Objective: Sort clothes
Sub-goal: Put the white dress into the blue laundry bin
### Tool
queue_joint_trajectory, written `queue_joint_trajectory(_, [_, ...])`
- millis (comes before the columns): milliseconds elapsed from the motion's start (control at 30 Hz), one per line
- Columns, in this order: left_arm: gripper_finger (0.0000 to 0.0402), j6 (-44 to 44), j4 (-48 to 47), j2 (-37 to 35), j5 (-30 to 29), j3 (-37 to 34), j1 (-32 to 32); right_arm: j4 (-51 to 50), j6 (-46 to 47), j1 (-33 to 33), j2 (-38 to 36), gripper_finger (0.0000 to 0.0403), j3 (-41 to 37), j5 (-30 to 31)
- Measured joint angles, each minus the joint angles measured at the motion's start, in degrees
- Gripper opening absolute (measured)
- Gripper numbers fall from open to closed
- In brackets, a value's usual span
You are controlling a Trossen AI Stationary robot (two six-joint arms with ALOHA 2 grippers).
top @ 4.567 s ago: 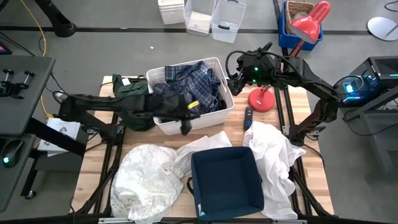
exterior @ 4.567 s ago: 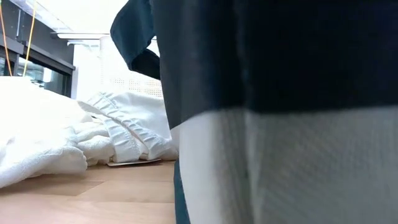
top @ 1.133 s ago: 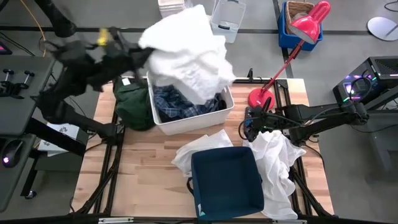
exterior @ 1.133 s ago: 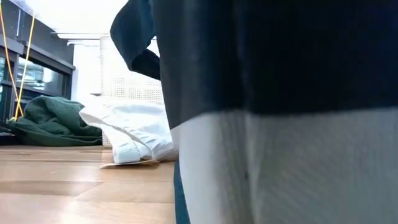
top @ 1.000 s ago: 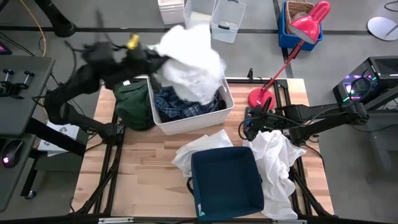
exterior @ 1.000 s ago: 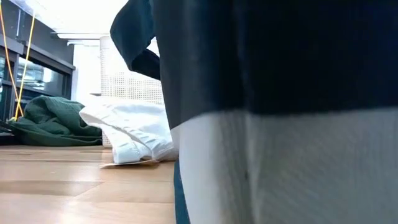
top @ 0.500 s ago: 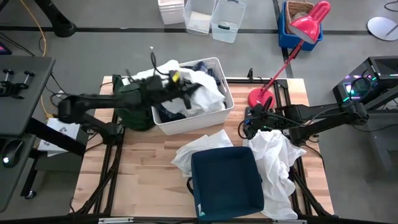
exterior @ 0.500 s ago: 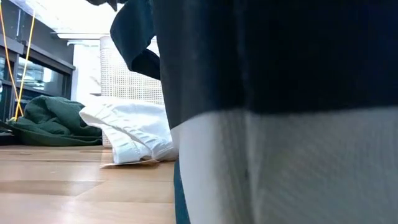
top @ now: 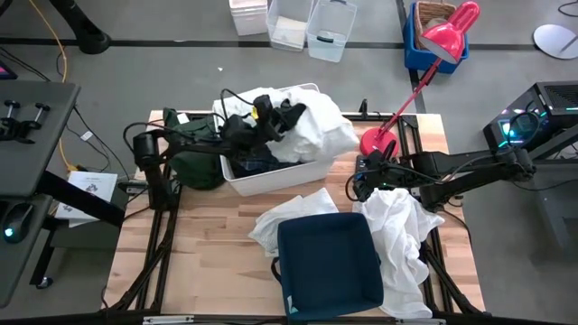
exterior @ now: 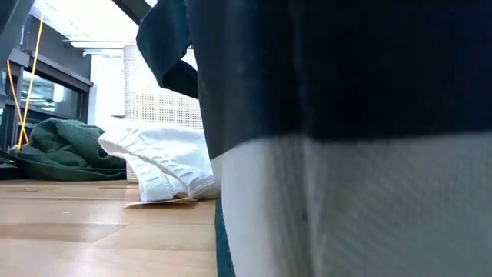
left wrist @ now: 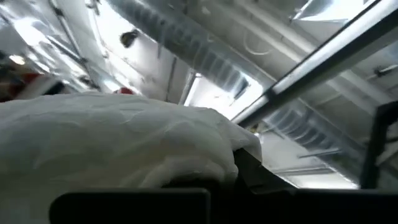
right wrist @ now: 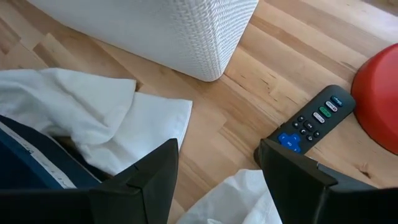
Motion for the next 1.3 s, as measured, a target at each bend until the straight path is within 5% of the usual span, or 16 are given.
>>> queue_joint_trajectory(267, [0.0000,6.0,-10.4,-9.8,2.7,-8.1,4.4,-0.1,1.1,0.1,0.0,0.0220,0.0,0.0])
queue_joint_trajectory(367, [0.0000,16.1,-35.2,-19.2,-1.2,-10.1,5.5,-0.1,1.1,0.1,0.0,0.0220,0.0,0.1])
queue_joint_trajectory(467, [0.0000,24.8,-64.0,-26.1,-11.3,-9.4,5.4,-0.1,1.1,0.0,0.0,0.0220,0.0,1.0])
queue_joint_trajectory(567, [0.0000,24.0,-82.7,-28.3,-19.3,-9.3,5.7,-0.1,1.6,0.0,0.0,0.0220,0.0,2.5])
queue_joint_trajectory(733, [0.0000,15.1,-106.2,-26.6,-22.2,-9.3,6.0,0.6,2.1,0.0,0.0,0.0220,0.0,3.0])
queue_joint_trajectory(1133, [0.0000,5.9,-109.6,-7.9,-5.4,-13.1,6.4,2.3,2.0,0.0,0.0,0.0220,0.0,2.5])
queue_joint_trajectory(1300, [0.0010,9.4,-105.7,-7.9,-2.5,-13.0,6.4,2.3,2.1,0.0,0.0,0.0220,0.0,2.5])
